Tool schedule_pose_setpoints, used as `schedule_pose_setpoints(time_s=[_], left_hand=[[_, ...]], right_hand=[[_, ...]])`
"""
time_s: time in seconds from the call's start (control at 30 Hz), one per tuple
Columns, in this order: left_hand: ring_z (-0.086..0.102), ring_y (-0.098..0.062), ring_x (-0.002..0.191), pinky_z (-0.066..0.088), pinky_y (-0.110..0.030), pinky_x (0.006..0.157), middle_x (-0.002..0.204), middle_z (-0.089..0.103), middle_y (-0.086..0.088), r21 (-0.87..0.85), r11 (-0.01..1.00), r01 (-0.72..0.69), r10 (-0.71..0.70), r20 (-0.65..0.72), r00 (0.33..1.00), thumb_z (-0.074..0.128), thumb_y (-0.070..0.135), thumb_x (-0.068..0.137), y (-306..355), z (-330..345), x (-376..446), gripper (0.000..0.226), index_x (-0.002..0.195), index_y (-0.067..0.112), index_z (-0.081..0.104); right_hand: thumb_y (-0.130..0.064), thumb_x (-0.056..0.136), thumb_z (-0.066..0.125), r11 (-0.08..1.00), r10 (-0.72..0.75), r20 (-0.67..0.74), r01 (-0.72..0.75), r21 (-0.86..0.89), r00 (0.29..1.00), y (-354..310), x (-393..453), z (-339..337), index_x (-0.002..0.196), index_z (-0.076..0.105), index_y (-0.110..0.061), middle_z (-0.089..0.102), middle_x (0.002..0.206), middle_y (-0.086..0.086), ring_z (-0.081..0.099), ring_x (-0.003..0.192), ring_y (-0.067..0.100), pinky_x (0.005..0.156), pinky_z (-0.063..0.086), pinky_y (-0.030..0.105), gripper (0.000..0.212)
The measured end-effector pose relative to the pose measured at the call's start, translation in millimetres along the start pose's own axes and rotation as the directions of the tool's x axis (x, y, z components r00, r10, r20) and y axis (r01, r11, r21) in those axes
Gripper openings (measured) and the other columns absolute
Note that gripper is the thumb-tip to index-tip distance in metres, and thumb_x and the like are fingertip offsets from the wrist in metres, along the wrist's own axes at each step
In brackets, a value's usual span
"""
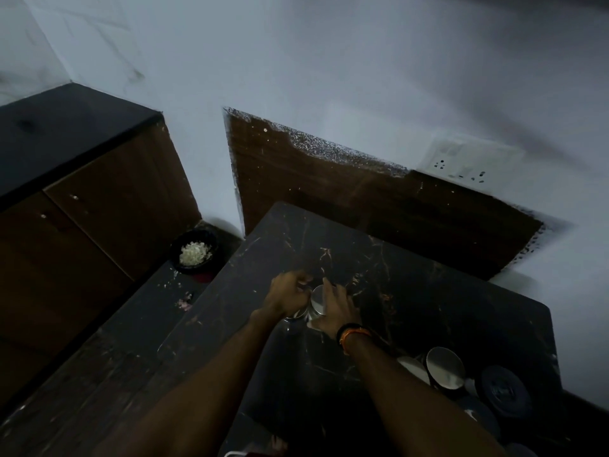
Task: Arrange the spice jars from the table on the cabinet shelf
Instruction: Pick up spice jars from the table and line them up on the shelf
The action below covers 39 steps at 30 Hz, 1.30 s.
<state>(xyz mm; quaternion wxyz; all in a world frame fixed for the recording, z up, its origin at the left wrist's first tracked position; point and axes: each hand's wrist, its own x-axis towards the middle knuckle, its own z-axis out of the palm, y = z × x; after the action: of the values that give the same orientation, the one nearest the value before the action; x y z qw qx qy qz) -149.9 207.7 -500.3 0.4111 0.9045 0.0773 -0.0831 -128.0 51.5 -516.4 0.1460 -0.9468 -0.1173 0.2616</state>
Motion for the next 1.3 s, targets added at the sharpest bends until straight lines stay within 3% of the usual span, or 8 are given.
schedule_pose_setpoints(time_s=[0.17, 0.37, 0.57, 0.67, 0.87, 0.97, 1.07, 1.3], left_hand=[[0.056, -0.007, 0.107, 0.044, -0.021, 0.083, 0.125, 0.059, 0.001, -0.044, 0.999, -0.004, 0.004, 0.010, 1.000, 0.063, 0.017, 0.092, 1, 5, -1, 0.034, 0.126, 0.019, 0.058], [0.056, 0.000, 0.099, 0.038, -0.013, 0.072, 0.115, 0.057, 0.013, -0.140, 0.990, -0.004, 0.009, 0.036, 0.999, 0.056, 0.011, 0.095, 10, 5, -1, 0.029, 0.120, 0.025, 0.059], [0.061, -0.007, 0.103, 0.047, -0.019, 0.080, 0.115, 0.064, 0.002, -0.280, 0.960, 0.018, -0.018, 0.003, 1.000, 0.051, 0.011, 0.099, 20, 13, -2, 0.026, 0.122, 0.019, 0.062], [0.062, -0.015, 0.109, 0.053, -0.036, 0.094, 0.118, 0.065, 0.000, -0.427, 0.902, 0.066, -0.056, 0.035, 0.998, 0.051, 0.011, 0.100, 28, 17, -6, 0.027, 0.122, 0.018, 0.063], [0.065, -0.027, 0.113, 0.056, -0.044, 0.093, 0.125, 0.067, -0.013, -0.799, 0.544, 0.256, -0.157, 0.203, 0.967, 0.043, 0.026, 0.103, 61, 29, -23, 0.031, 0.124, 0.015, 0.064], [0.063, -0.037, 0.118, 0.055, -0.055, 0.093, 0.129, 0.065, -0.019, -0.864, 0.272, 0.424, -0.047, 0.428, 0.902, 0.045, 0.038, 0.101, 74, 34, -29, 0.041, 0.130, 0.014, 0.061], [0.055, -0.048, 0.125, 0.042, -0.068, 0.103, 0.138, 0.056, -0.029, -0.873, 0.035, 0.486, 0.091, 0.487, 0.868, 0.050, 0.036, 0.099, 89, 38, -37, 0.048, 0.137, 0.007, 0.054], [0.050, -0.052, 0.129, 0.035, -0.069, 0.109, 0.143, 0.048, -0.032, -0.927, -0.079, 0.366, 0.215, 0.343, 0.914, 0.058, 0.018, 0.095, 126, 36, -45, 0.052, 0.143, 0.003, 0.046]], right_hand=[[-0.054, 0.077, 0.074, 1.000, 0.007, -0.147, -0.005, 0.015, 0.989, 4, -2, 8, 0.149, 0.020, -0.030, 0.035, 0.146, 0.012, 0.044, 0.131, 0.032, 0.100, 0.049, 0.047, 0.094], [-0.044, 0.070, 0.083, 0.989, 0.024, -0.161, 0.000, 0.150, 0.987, 23, -11, 3, 0.145, 0.029, -0.033, 0.042, 0.143, 0.007, 0.048, 0.128, 0.028, 0.098, 0.048, 0.040, 0.093], [-0.030, 0.063, 0.084, 0.920, -0.033, -0.173, 0.097, 0.381, 0.984, 51, -20, -28, 0.142, 0.040, -0.036, 0.047, 0.142, 0.000, 0.048, 0.129, 0.023, 0.105, 0.044, 0.039, 0.090], [-0.028, 0.063, 0.083, 0.814, -0.047, -0.164, 0.133, 0.565, 0.985, 61, -31, -56, 0.138, 0.047, -0.039, 0.048, 0.141, -0.009, 0.045, 0.132, 0.018, 0.107, 0.042, 0.040, 0.083], [-0.009, 0.057, 0.079, 0.495, -0.167, -0.187, 0.246, 0.833, 0.968, 69, -62, -111, 0.135, 0.055, -0.026, 0.055, 0.138, 0.002, 0.055, 0.125, 0.022, 0.094, 0.055, 0.037, 0.084], [-0.006, 0.058, 0.072, 0.381, -0.187, -0.232, 0.288, 0.878, 0.955, 68, -76, -130, 0.141, 0.049, -0.017, 0.054, 0.140, 0.008, 0.057, 0.124, 0.026, 0.097, 0.054, 0.043, 0.087], [-0.005, 0.061, 0.066, 0.277, -0.172, -0.271, 0.310, 0.910, 0.947, 70, -86, -140, 0.144, 0.046, -0.019, 0.054, 0.140, 0.016, 0.055, 0.125, 0.035, 0.104, 0.045, 0.052, 0.086], [-0.012, 0.071, 0.065, 0.030, -0.131, -0.315, 0.322, 0.946, 0.940, 74, -92, -158, 0.142, 0.050, -0.019, 0.054, 0.140, 0.021, 0.055, 0.126, 0.040, 0.112, 0.038, 0.055, 0.073]])
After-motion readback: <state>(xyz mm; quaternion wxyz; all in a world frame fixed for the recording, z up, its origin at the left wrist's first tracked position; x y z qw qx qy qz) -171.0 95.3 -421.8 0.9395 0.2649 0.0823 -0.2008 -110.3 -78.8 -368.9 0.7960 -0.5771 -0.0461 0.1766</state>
